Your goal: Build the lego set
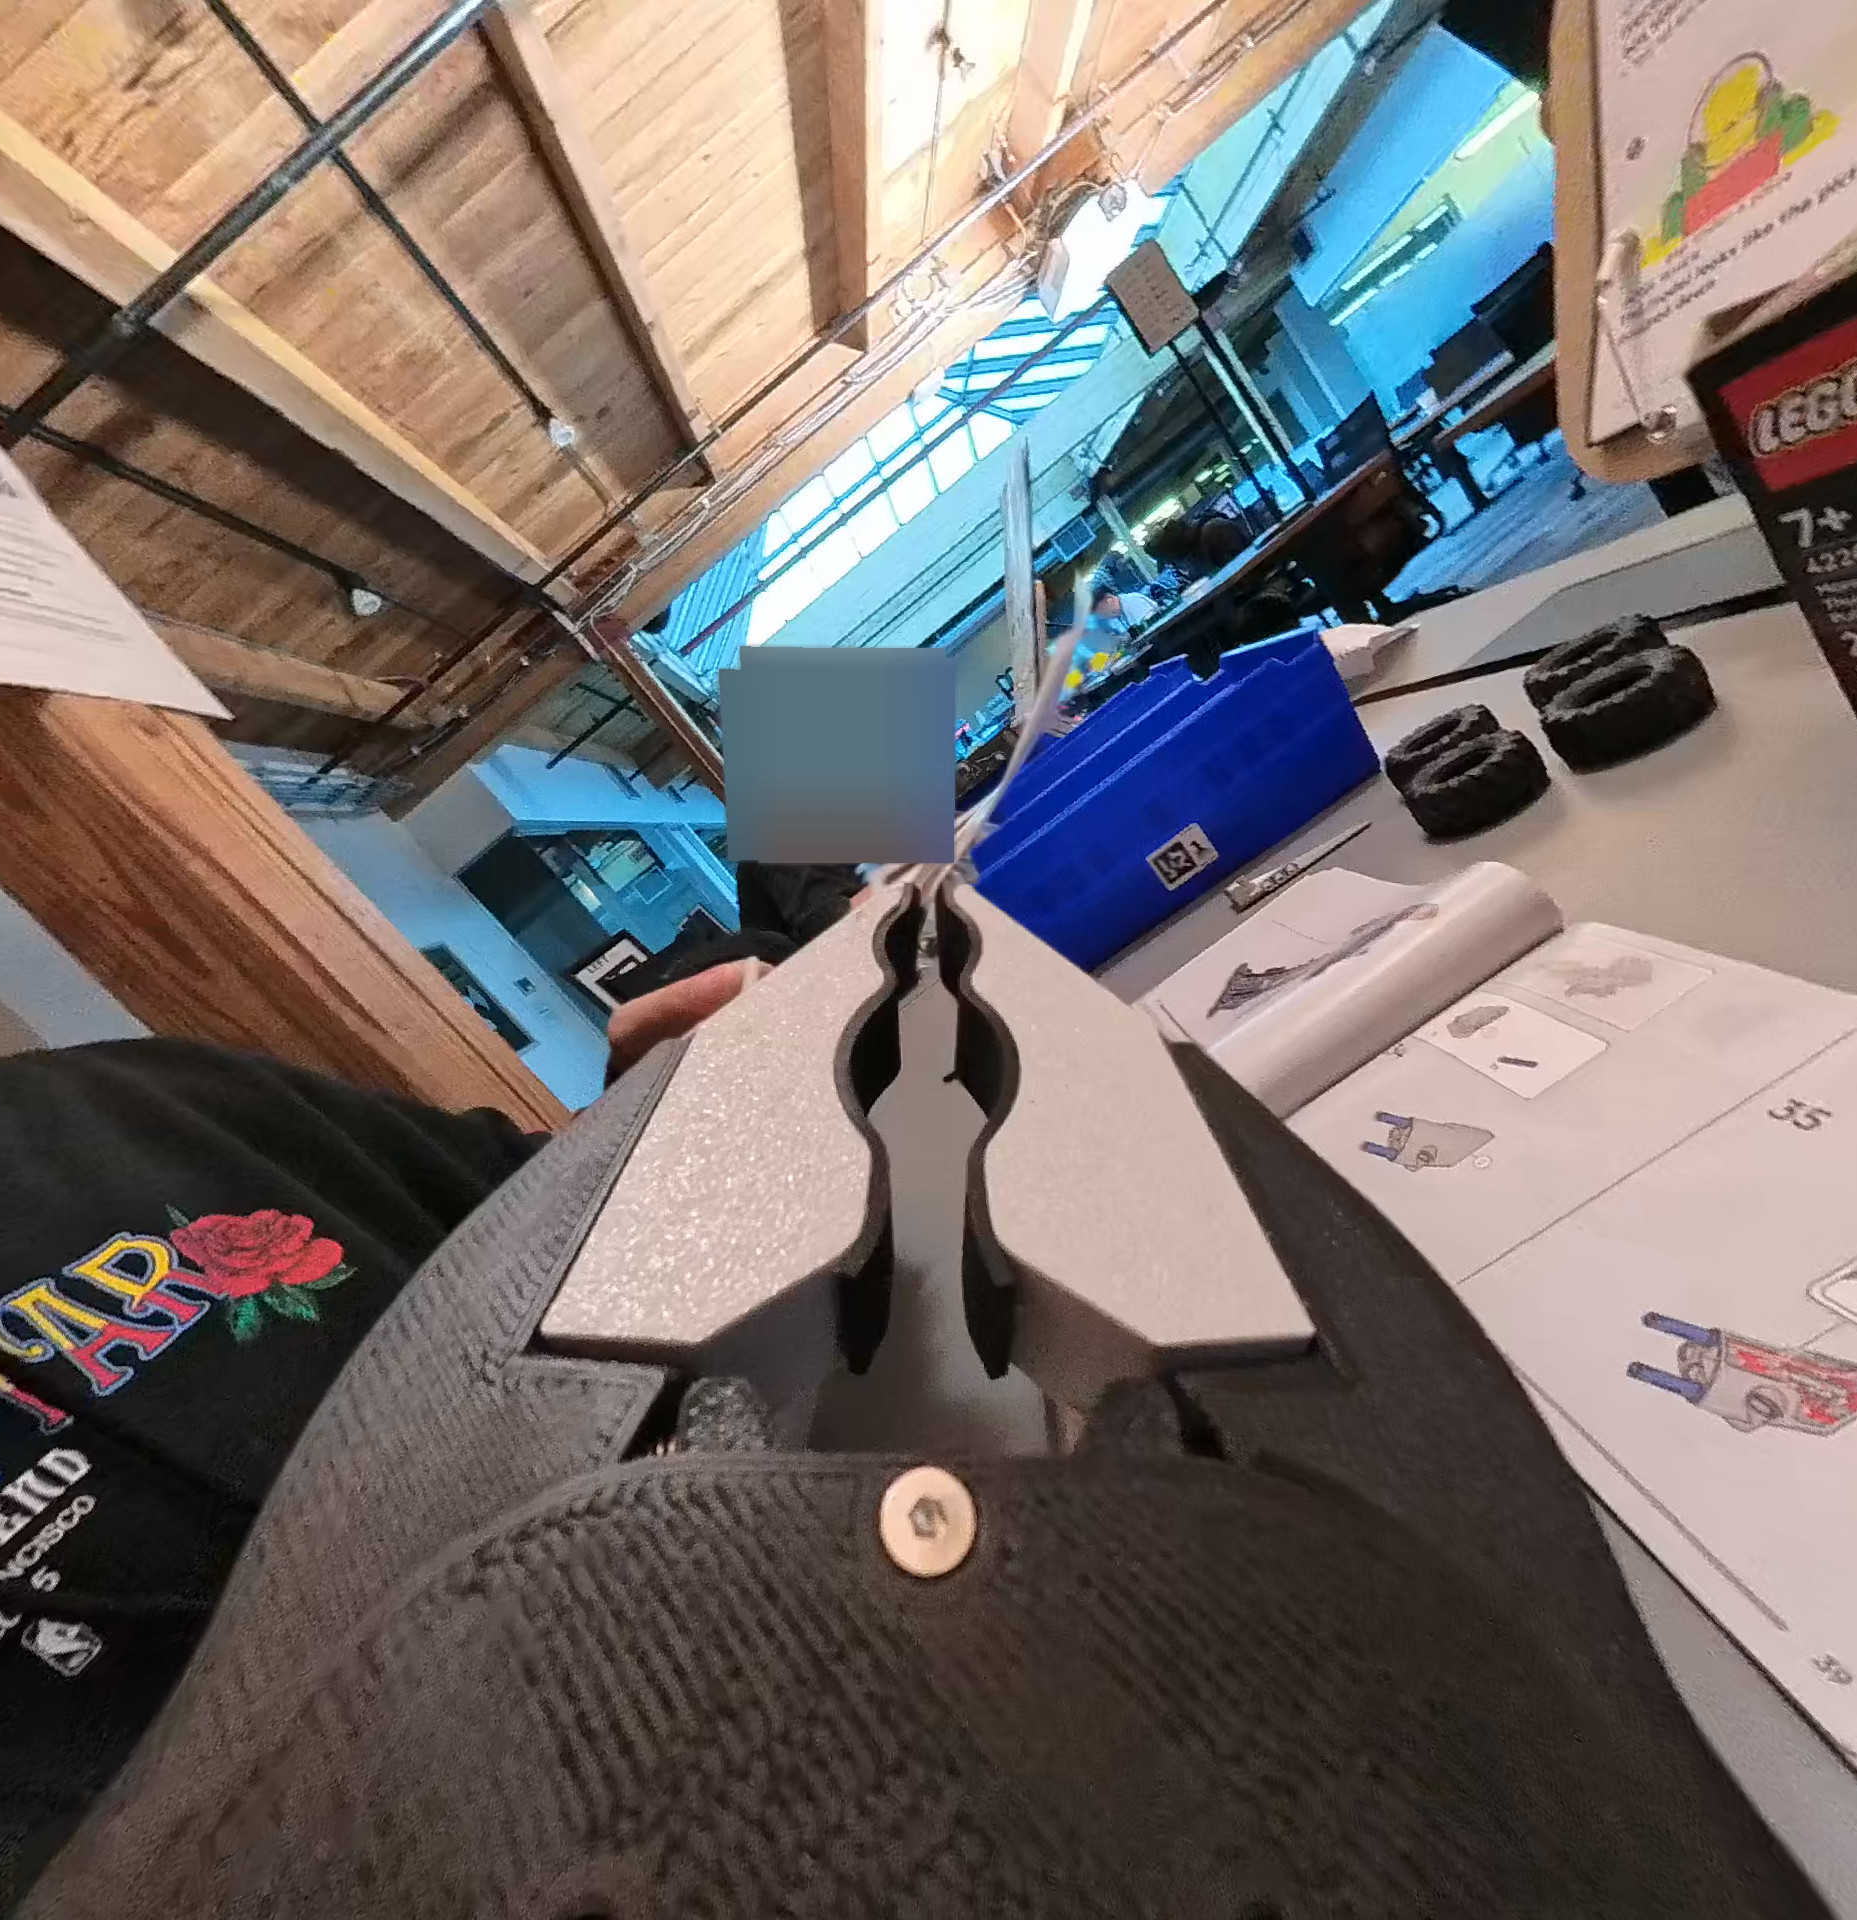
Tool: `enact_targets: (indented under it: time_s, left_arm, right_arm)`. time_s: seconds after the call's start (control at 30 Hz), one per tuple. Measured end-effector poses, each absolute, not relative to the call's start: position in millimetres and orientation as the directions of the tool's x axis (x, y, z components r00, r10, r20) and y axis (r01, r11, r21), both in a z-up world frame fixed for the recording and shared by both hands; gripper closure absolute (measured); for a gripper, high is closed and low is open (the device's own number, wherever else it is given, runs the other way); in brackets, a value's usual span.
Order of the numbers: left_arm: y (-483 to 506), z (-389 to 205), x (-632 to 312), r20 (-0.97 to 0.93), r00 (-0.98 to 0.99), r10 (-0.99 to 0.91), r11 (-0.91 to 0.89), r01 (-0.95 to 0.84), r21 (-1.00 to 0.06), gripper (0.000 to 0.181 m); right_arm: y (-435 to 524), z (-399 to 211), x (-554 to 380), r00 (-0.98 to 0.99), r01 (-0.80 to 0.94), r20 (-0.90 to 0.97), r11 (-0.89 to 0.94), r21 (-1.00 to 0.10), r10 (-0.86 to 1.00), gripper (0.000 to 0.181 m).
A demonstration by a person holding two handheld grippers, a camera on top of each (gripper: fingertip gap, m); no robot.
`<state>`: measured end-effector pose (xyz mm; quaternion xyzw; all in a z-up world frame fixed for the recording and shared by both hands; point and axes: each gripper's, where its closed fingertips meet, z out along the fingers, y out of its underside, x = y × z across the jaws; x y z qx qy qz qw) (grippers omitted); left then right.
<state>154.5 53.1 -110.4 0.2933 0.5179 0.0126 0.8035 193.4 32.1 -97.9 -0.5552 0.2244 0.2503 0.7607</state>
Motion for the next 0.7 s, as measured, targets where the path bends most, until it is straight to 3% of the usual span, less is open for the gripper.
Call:
enact_targets:
  time_s: [0.17,0.23,0.33,0.53,0.6,0.7]
  left_arm:
    - [49,-116,158,-0.842,0.432,0.323,0.834,0.291,0.469,0.181]
    - [50,-117,163,-0.877,0.389,0.282,0.852,0.319,0.416,0.177]
    - [70,-112,172,-0.974,0.211,0.088,0.919,0.359,0.161,0.160]
    - [114,-114,192,-0.886,-0.232,-0.401,0.848,0.271,-0.455,0.160]
    - [105,-105,186,-0.813,-0.323,-0.484,0.771,0.282,-0.571,0.163]
    - [76,-93,176,-0.777,-0.415,-0.474,0.724,0.319,-0.612,0.167]
  right_arm:
    - [29,-98,195,0.797,-0.600,-0.593,0.260,-0.757,0.114,0.181]
    - [23,-97,203,0.805,-0.583,-0.589,0.271,-0.766,0.069,0.181]
    - [-2,-90,226,0.824,-0.515,-0.565,0.351,-0.782,-0.048,0.181]
    - [-24,-111,231,0.778,-0.602,-0.628,0.250,-0.758,-0.032,0.181]
    - [-20,-117,227,0.744,-0.652,-0.667,0.239,-0.720,0.021,0.181]
    - [-8,-121,209,0.689,-0.724,-0.709,0.188,-0.664,0.150,0.181]
